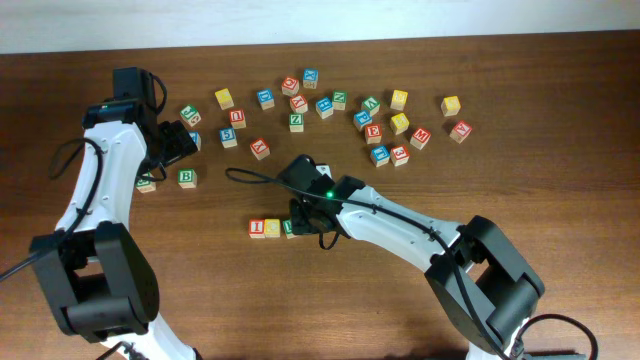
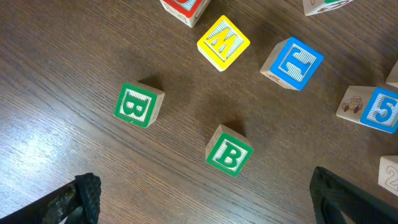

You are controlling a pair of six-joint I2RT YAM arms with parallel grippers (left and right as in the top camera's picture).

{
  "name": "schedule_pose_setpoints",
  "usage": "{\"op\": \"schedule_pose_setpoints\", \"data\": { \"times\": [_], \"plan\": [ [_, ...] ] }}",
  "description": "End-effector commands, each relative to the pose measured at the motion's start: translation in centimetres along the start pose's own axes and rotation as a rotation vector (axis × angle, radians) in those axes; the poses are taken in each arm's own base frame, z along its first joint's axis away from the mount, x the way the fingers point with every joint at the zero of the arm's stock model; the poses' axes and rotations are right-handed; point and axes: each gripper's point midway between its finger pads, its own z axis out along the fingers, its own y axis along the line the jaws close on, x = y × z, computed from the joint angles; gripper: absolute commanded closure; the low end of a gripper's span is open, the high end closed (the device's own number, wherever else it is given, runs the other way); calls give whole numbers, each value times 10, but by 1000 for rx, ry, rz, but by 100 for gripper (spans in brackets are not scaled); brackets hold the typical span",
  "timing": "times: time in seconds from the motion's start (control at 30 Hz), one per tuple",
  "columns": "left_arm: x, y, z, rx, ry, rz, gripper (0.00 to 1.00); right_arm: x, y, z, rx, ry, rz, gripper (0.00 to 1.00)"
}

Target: Spell out ICRA

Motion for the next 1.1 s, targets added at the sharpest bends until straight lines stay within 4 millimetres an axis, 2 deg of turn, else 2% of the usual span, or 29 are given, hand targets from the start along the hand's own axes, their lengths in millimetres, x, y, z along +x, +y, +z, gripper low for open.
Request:
{"op": "schedule_pose_setpoints", "data": {
  "times": [0.0, 1.07],
  "plan": [
    [2, 1, 2, -1, 10, 2, 1, 0, 2, 1, -3, 9, 4, 96],
    [2, 1, 2, -1, 10, 2, 1, 3, 7, 1, -29, 29, 5, 95]
  ]
}}
